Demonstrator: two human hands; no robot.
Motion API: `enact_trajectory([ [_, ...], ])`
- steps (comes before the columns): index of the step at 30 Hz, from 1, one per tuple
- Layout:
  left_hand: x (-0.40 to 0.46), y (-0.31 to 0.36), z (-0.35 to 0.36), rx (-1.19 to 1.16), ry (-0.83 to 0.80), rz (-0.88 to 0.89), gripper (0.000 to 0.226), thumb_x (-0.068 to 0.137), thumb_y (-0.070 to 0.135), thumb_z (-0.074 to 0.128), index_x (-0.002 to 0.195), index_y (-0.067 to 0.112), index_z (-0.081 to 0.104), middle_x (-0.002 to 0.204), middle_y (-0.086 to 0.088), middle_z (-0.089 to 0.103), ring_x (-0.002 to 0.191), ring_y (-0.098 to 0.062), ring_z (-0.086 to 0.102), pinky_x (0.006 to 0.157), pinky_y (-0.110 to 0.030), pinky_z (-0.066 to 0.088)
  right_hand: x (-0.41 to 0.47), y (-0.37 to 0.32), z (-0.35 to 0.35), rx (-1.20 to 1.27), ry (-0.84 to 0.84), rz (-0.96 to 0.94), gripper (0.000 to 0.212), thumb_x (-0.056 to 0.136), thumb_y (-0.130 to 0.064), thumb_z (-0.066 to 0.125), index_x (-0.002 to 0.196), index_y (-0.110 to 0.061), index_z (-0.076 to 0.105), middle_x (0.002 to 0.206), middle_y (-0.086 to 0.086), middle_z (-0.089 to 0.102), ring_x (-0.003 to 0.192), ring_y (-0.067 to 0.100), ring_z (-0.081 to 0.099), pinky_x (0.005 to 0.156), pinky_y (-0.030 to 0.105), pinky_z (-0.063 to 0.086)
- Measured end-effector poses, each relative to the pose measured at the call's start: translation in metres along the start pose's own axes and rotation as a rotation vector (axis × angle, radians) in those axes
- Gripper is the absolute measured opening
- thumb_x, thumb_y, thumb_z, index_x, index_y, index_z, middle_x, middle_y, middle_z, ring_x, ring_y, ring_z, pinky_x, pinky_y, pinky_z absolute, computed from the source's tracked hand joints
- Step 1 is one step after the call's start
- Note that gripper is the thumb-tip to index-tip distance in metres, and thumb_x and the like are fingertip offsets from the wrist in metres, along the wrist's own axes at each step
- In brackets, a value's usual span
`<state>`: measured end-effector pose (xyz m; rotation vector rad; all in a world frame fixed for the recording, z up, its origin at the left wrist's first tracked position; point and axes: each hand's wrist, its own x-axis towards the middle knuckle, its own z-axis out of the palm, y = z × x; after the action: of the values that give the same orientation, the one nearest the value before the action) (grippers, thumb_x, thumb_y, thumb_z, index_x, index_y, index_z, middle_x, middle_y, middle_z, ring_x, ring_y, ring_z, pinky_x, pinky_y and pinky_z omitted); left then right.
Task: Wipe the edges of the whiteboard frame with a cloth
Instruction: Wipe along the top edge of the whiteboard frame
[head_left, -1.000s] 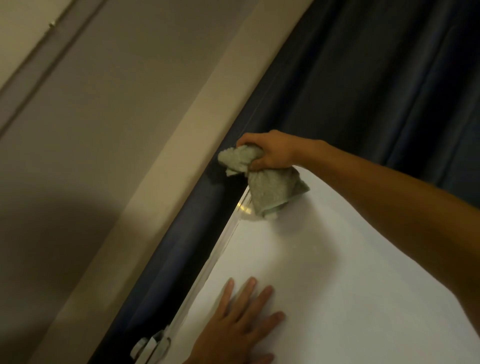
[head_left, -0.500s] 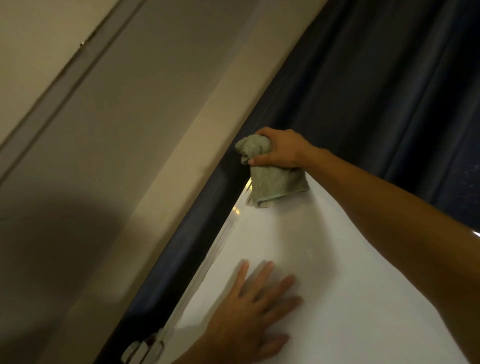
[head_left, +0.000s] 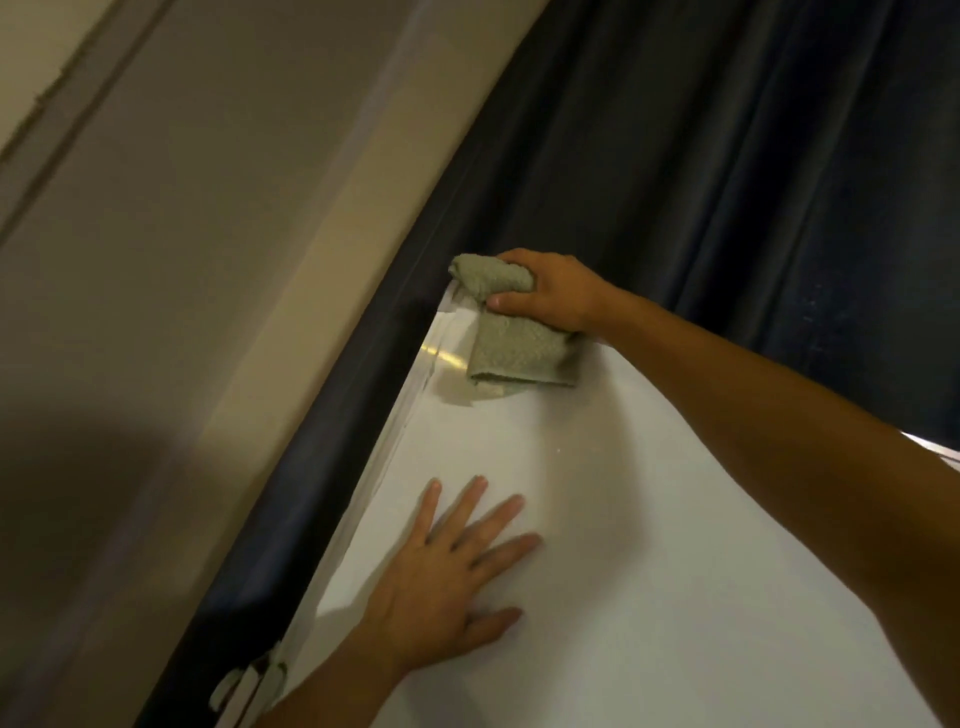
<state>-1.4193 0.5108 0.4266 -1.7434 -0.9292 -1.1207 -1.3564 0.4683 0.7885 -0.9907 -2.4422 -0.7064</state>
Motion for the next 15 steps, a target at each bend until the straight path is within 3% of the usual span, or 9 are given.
enact_trajectory([
  [8,0.021,0.002,-0.012,0.029,0.042,0.071,0.084,0.098,0.076,0.048,0.166,0.028,0.033,0.176,-0.011,0.020,0.163,-0.040,0.017,0.122,-0.070,0.023,-0.060,0.053,-0.019,-0.041,0.060,0.100,0.062,0.081,-0.055,0.075,0.136,-0.034,0.055,0.125,-0.005,0.064,0.114,0.018,0.059,0.091,0.026,0.041],
  [12,0.083,0.061,-0.024,-0.109,0.107,0.139,0.082,0.100,0.072,0.047,0.166,0.025,0.030,0.177,-0.012,0.017,0.164,-0.037,0.012,0.128,-0.066,0.015,-0.056,0.047,-0.016,-0.020,0.089,0.096,0.061,0.079,-0.060,0.074,0.133,-0.037,0.056,0.126,-0.005,0.065,0.115,0.019,0.059,0.100,0.034,0.046],
  [15,0.108,0.095,-0.025,-0.120,0.017,0.178,0.079,0.104,0.070,0.038,0.168,0.028,0.024,0.178,-0.009,0.007,0.165,-0.037,0.002,0.130,-0.066,0.012,-0.052,0.036,-0.017,-0.065,0.069,0.088,0.066,0.079,-0.061,0.074,0.136,-0.034,0.056,0.131,-0.004,0.063,0.119,0.019,0.057,0.100,0.032,0.045],
])
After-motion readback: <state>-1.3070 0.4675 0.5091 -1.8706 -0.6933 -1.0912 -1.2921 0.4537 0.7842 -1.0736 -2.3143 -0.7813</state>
